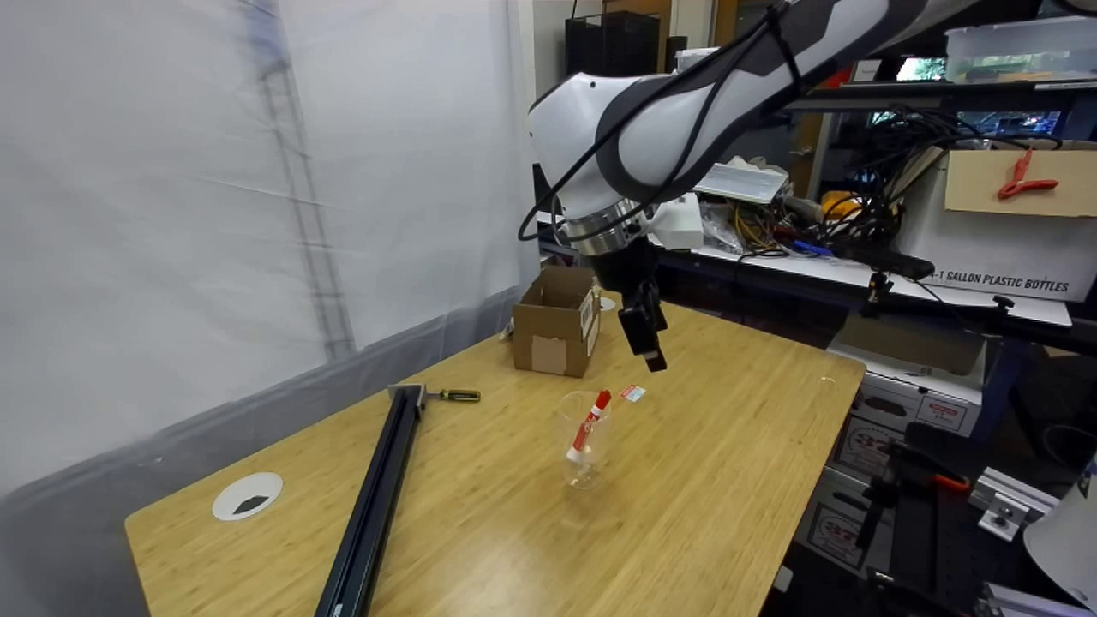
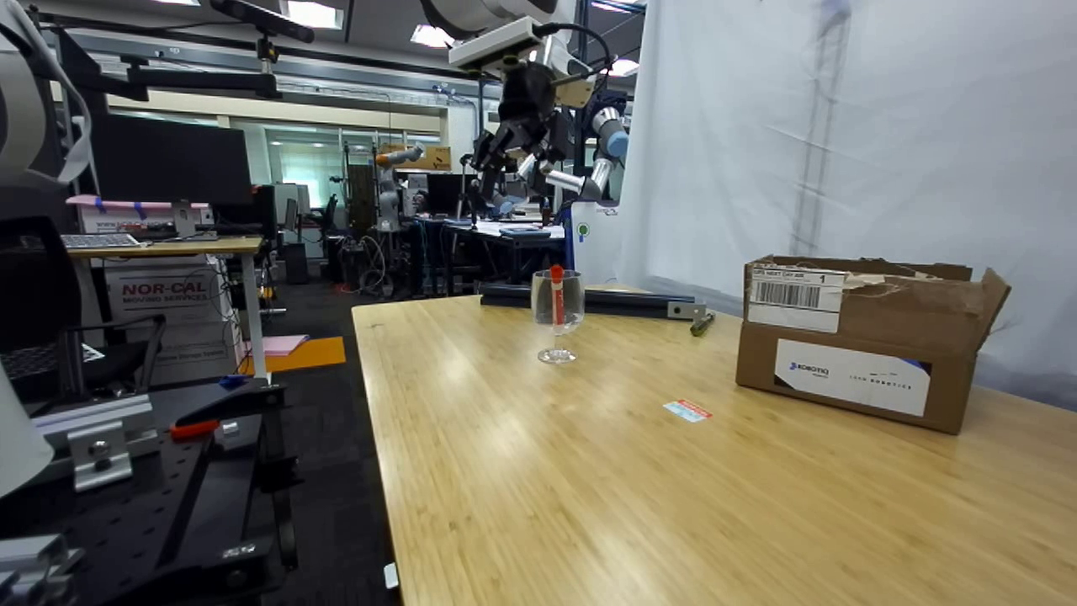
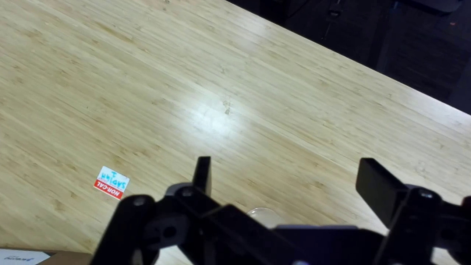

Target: Remove the marker from the glass

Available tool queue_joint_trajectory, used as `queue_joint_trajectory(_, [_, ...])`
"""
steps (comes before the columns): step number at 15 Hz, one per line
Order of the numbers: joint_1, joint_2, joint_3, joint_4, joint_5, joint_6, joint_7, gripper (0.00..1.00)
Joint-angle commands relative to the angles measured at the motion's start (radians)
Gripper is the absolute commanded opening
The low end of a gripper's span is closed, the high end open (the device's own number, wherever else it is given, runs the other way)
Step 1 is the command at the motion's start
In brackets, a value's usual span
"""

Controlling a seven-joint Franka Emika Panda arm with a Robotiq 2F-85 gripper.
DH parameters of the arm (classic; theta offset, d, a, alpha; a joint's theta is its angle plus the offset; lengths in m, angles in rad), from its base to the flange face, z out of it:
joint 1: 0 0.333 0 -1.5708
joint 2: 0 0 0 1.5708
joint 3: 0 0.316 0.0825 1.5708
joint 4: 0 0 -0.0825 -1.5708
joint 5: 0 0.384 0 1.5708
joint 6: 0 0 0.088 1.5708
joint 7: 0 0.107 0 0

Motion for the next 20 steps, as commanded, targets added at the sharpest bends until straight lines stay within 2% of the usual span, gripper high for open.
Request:
queue_joint_trajectory(1, [0.005, 0.071, -0.002, 0.079, -0.031, -0.042, -0.03, 1.0])
queue_joint_trajectory(11, [0.022, 0.244, -0.012, 0.22, -0.1, -0.07, -0.074, 1.0])
queue_joint_trajectory(20, [0.033, 0.309, -0.015, 0.33, -0.133, -0.11, -0.124, 1.0])
